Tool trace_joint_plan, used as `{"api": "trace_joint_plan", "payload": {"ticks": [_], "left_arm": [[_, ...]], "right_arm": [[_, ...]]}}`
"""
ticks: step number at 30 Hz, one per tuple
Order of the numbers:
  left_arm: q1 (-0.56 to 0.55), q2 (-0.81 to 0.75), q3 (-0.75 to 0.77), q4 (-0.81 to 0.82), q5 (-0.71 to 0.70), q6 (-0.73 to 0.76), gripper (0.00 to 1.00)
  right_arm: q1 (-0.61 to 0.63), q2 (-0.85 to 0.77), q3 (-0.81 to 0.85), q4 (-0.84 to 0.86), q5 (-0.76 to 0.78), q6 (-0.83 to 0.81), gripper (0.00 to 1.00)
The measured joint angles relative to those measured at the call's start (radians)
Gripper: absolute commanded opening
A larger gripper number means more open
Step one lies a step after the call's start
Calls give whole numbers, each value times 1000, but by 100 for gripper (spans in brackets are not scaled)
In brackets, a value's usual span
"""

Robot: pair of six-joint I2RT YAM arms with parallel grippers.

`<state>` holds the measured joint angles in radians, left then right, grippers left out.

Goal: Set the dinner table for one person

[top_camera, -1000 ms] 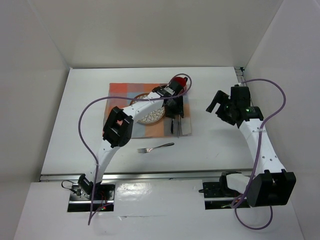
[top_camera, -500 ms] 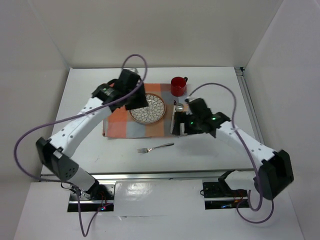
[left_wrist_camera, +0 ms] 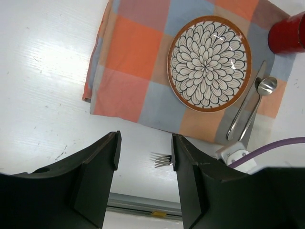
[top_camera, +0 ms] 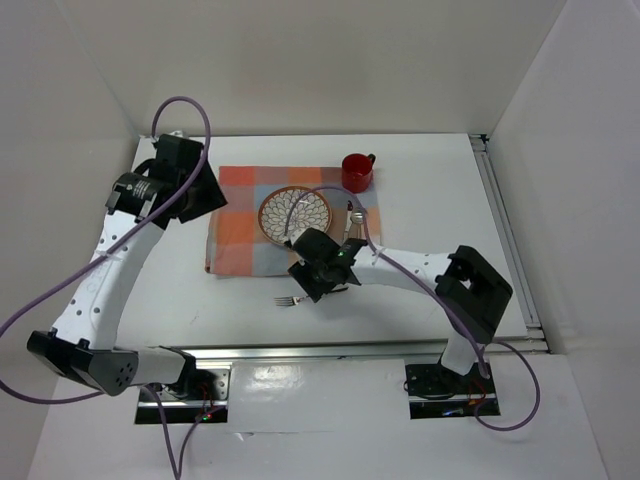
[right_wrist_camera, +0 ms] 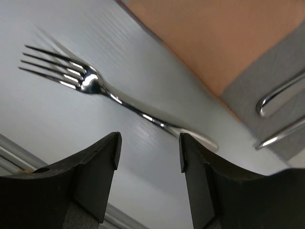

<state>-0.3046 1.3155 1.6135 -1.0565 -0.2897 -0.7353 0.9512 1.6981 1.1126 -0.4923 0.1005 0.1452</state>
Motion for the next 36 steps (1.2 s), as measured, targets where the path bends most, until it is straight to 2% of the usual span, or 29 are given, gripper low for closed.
{"api": "trace_joint_plan", "payload": {"ticks": [6, 12, 15, 22, 31, 35, 36], "left_arm": [[49, 4, 0, -7, 43, 34, 63], [120, 5, 0, -10, 83, 80, 64], [157, 6, 6, -20, 105, 109, 65], [218, 11, 34, -44, 142, 161, 65], [229, 8, -6, -42, 192, 179, 65], [230, 5, -18, -42, 196, 182, 65], [230, 3, -19, -41, 197, 182, 65]], "right_arm": [[11, 34, 21, 76, -16, -117, 63], [13, 61, 28, 105, -97, -216, 64], [13, 78, 32, 108, -127, -245, 67], [13, 83, 32, 111, -176, -293, 66], [14, 132, 26, 114, -183, -335, 72], [13, 145, 25, 130, -187, -349, 64], [12, 145, 24, 132, -189, -350, 60]]}}
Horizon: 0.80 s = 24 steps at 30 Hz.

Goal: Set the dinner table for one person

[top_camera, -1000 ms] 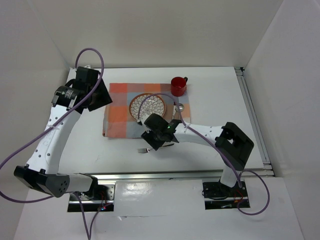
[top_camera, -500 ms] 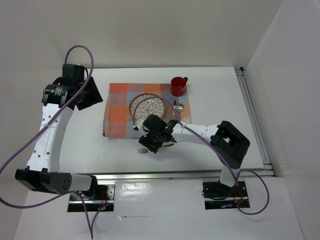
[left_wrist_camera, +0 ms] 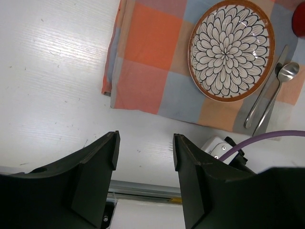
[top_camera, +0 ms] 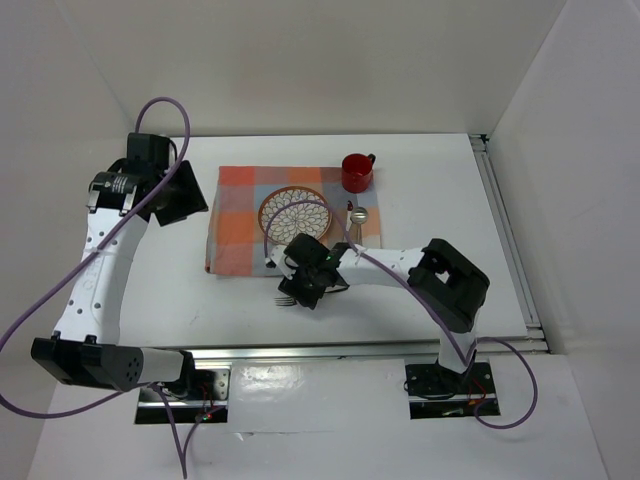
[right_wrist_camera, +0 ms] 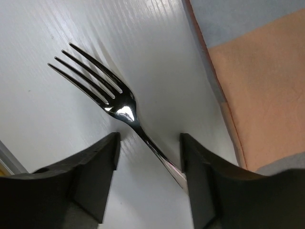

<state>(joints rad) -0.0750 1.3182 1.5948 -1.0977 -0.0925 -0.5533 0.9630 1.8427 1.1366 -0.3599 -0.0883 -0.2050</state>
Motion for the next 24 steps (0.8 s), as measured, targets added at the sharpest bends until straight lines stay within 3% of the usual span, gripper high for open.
{"api": "trace_joint_plan", "payload": {"ticks": [7, 8, 24], "left_arm": [[0, -3, 0, -1, 2, -1, 65], [0, -3, 1, -1, 2, 0, 65], [0, -3, 43, -3, 2, -1, 65]], "right_arm": [[-7, 0, -1, 8, -18, 9, 40], [-8, 0, -1, 8, -26, 10, 33], [-10, 34, 70, -80, -106, 1, 9]]}}
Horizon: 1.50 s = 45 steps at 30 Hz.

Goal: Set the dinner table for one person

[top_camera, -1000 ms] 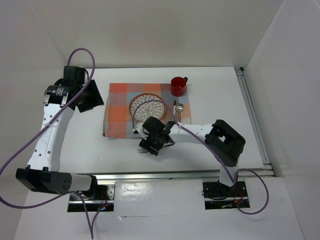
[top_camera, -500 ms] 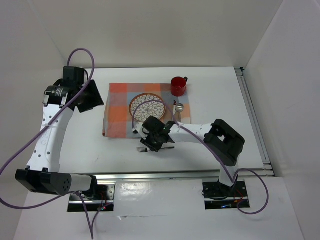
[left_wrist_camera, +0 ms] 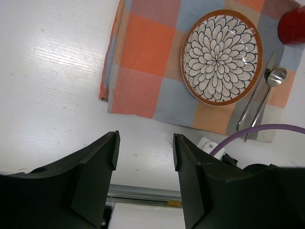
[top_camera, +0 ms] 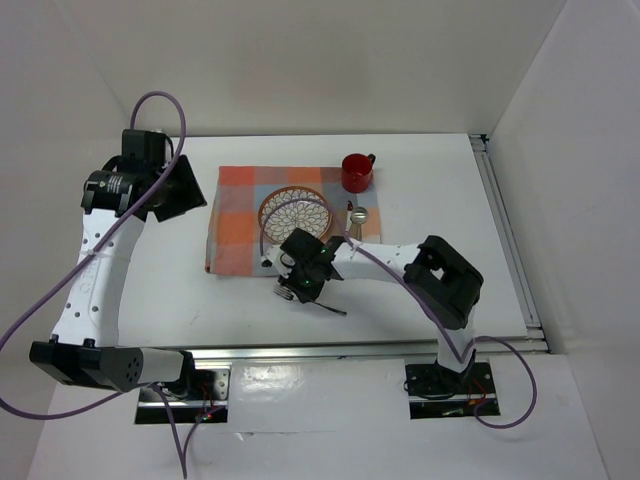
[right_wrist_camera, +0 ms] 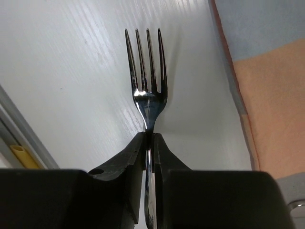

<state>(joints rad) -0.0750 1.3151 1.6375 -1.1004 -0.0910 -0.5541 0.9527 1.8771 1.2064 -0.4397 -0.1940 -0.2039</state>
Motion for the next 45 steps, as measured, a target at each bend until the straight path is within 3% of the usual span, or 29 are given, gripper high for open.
{"api": "trace_joint_plan", "payload": {"ticks": [7, 12, 17, 23, 28, 39, 42, 45], "left_arm": [[2, 2, 16, -5, 10, 0, 65], [19, 2, 73, -3, 23, -1, 65], [60, -12, 79, 9, 72, -4, 64], [79, -79, 79, 27, 93, -22, 64], [79, -102, 79, 31, 96, -24, 64], [79, -108, 57, 31, 115, -25, 64], [79, -109, 57, 31, 116, -25, 64], [79, -110, 57, 31, 116, -24, 64]], "right_arm": [[-17, 11, 211, -155, -66, -16, 8], [-77, 116, 558, -224, -132, 27, 4], [-150, 307, 853, -220, -187, 188, 3], [-200, 401, 896, -108, -201, 466, 0], [-190, 463, 930, 37, -118, 663, 0], [-151, 611, 957, 273, 88, 932, 0], [-145, 634, 951, 315, 129, 975, 8], [-140, 649, 949, 339, 159, 1003, 30]]}}
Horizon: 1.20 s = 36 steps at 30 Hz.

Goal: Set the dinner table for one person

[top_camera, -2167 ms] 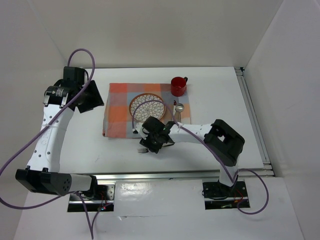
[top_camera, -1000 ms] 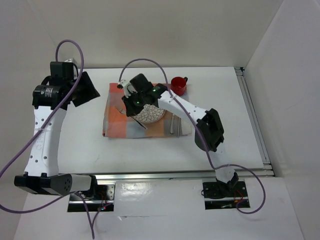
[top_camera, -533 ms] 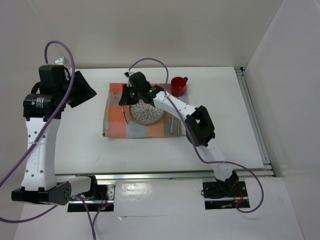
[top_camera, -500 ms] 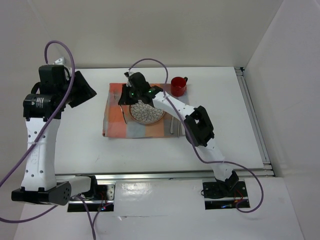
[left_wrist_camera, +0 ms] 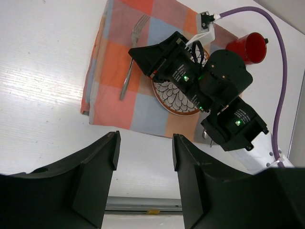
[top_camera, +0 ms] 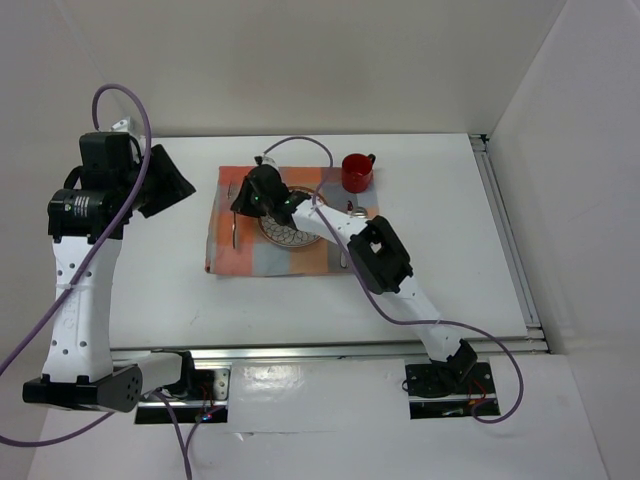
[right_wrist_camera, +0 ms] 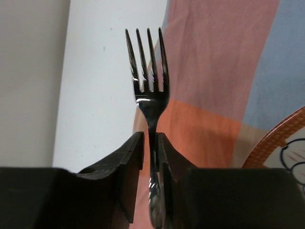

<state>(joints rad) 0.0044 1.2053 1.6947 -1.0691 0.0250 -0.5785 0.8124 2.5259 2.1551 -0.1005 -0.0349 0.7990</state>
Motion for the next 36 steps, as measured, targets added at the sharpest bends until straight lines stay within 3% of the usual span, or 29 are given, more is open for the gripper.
{"api": "trace_joint_plan", "payload": {"ticks": [5, 12, 14, 18, 27, 32, 36], "left_arm": [[0, 0, 0, 0, 0, 0, 64], [0, 0, 0, -1, -3, 0, 64], [1, 0, 0, 0, -10, 0, 64], [7, 0, 2, -1, -24, 0, 64], [8, 3, -24, 15, -82, 0, 64], [8, 25, -33, 30, -92, -1, 64], [8, 31, -53, 51, -92, -1, 64]], "right_arm": [[2, 3, -1, 17, 21, 24, 51], [5, -1, -39, 73, 11, -1, 58], [6, -23, -75, 77, 5, -19, 66], [6, -133, -179, 53, 21, -104, 100], [-72, -624, -303, -332, 283, -216, 100], [-229, -909, -539, -607, 493, -147, 100], [-328, -1065, -801, -771, 546, -110, 100]]}}
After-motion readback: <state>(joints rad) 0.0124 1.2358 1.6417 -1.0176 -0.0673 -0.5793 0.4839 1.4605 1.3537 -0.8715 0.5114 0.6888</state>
